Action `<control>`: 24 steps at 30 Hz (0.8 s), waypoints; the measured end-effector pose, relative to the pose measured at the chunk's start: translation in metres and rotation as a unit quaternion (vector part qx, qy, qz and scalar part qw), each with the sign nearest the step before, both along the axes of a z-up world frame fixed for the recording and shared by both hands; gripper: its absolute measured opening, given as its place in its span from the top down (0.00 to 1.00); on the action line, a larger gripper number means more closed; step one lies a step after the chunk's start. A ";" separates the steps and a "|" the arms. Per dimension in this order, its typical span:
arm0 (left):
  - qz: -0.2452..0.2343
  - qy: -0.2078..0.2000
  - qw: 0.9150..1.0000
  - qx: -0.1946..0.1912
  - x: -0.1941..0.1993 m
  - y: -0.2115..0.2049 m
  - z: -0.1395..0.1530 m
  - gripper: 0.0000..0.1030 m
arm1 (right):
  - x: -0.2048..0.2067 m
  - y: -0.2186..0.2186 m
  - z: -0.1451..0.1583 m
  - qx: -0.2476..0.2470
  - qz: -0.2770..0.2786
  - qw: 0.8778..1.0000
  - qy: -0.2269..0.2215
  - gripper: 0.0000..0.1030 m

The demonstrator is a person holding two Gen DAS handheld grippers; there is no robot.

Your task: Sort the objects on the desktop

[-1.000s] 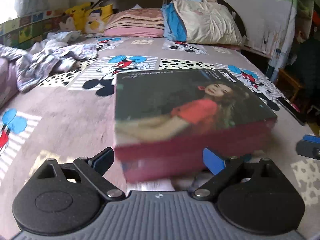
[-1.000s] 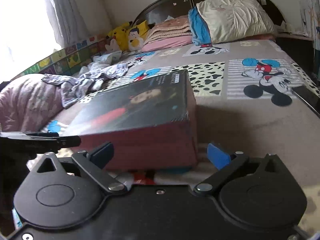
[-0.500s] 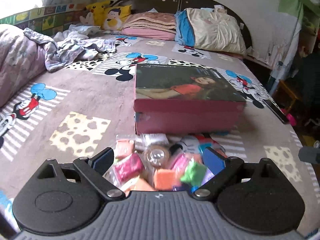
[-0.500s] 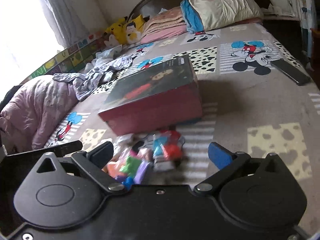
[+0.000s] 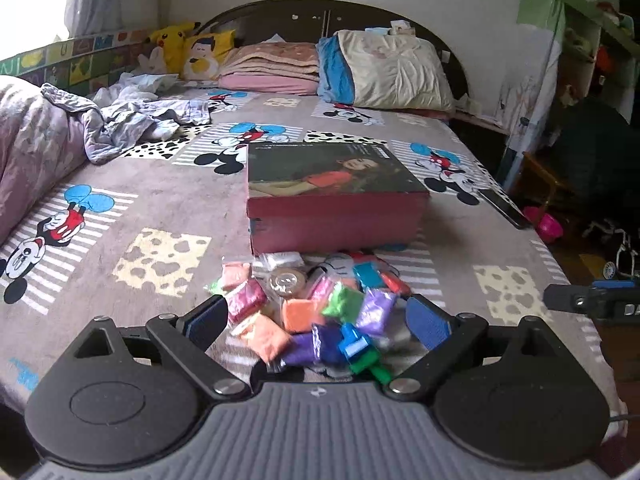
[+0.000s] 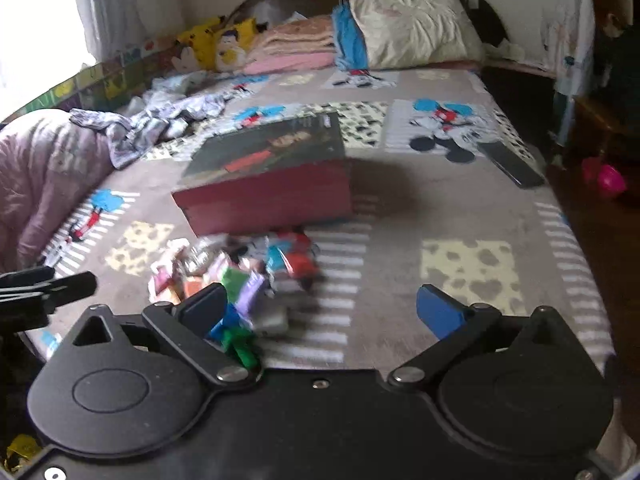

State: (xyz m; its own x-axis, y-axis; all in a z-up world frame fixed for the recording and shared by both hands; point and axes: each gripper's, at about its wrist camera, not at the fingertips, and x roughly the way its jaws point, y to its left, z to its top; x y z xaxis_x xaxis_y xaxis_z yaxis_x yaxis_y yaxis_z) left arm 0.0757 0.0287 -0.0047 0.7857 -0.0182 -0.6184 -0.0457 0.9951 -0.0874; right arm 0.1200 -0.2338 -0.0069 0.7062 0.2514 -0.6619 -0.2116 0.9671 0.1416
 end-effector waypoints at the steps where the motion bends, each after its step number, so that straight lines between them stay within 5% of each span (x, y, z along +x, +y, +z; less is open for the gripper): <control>1: -0.001 -0.001 1.000 0.000 -0.004 -0.002 0.001 0.07 | -0.003 0.000 0.000 -0.004 -0.003 1.000 0.003 0.01; 24: -0.016 -0.002 0.999 0.045 -0.072 -0.031 0.002 0.07 | -0.072 0.016 0.013 -0.039 0.003 0.999 0.001 0.01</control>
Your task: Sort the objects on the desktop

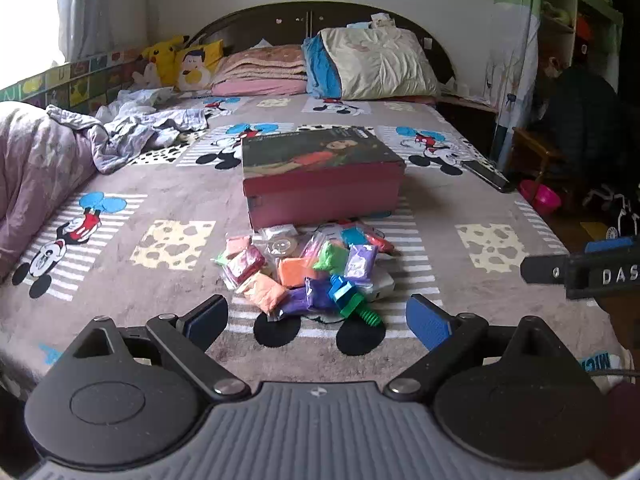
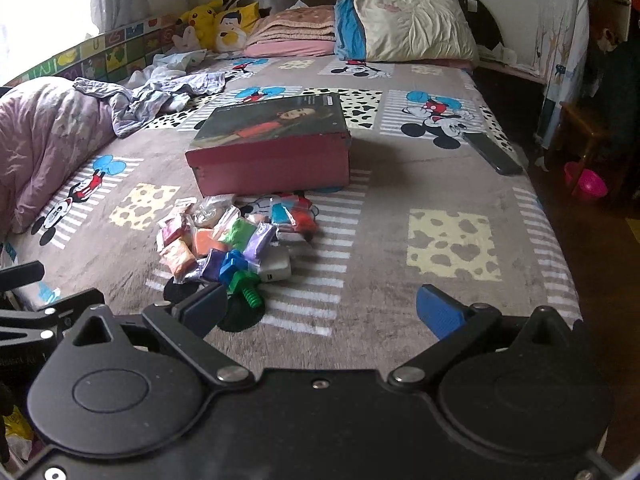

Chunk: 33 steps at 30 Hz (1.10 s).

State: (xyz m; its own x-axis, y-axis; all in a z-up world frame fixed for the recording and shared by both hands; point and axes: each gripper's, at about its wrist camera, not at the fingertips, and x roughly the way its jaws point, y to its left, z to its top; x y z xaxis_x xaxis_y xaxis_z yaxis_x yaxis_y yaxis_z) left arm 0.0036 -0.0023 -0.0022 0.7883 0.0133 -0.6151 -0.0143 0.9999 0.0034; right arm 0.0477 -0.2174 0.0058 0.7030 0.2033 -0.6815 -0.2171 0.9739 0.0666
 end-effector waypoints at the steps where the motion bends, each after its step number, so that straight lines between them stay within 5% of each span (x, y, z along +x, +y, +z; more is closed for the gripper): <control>1: 0.000 -0.002 1.000 0.000 -0.001 -0.001 0.001 0.07 | -0.001 0.000 0.000 -0.002 -0.001 1.000 -0.001 0.01; 33: -0.008 -0.003 1.000 0.001 -0.015 -0.010 0.008 0.07 | -0.024 -0.002 0.005 -0.006 0.000 1.000 -0.009 0.01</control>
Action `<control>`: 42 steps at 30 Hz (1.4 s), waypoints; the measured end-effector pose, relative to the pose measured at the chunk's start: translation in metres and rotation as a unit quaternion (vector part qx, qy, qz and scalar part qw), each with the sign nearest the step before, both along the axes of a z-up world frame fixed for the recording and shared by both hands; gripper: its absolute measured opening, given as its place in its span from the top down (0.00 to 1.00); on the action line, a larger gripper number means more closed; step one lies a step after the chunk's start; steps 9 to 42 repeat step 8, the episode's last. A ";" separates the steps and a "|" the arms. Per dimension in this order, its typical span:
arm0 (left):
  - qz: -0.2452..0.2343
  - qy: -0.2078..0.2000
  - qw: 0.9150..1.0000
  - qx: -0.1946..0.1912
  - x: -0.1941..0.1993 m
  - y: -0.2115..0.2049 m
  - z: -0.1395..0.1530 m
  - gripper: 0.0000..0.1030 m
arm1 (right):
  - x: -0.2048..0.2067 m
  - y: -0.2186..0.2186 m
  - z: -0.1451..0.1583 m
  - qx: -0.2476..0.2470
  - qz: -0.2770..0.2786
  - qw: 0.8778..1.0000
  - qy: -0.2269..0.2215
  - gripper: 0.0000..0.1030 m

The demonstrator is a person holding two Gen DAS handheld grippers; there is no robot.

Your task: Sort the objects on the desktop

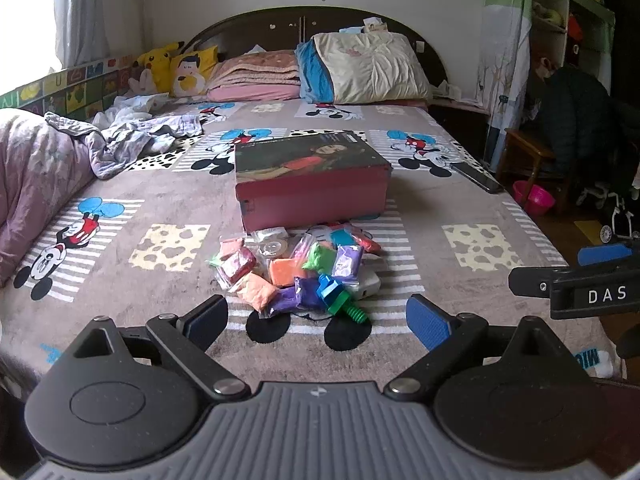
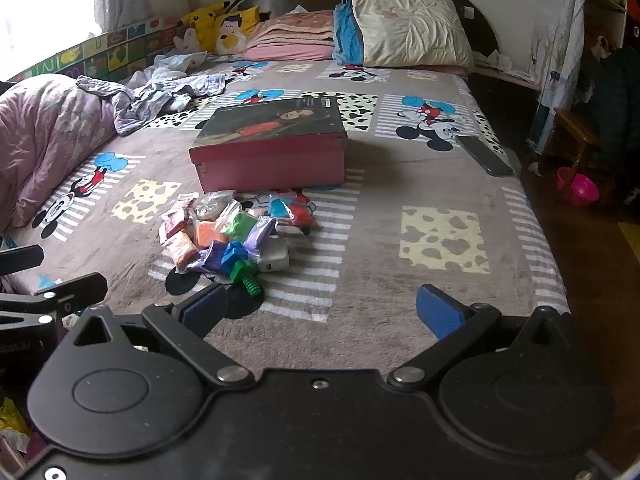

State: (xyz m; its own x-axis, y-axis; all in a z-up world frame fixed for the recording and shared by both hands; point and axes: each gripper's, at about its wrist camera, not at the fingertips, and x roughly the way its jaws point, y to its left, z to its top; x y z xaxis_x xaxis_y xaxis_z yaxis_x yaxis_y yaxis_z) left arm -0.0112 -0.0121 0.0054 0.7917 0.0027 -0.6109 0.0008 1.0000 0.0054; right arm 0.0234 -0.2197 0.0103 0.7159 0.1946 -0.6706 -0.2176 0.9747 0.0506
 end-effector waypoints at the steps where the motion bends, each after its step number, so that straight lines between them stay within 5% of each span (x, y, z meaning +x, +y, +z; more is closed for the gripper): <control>1: 0.000 0.001 1.000 0.000 0.000 0.000 0.000 0.07 | 0.000 0.000 0.000 0.001 0.000 1.000 0.001 0.01; 42: -0.005 -0.010 1.000 0.002 -0.003 -0.001 -0.001 0.07 | 0.001 0.002 -0.003 0.002 0.003 1.000 0.005 0.01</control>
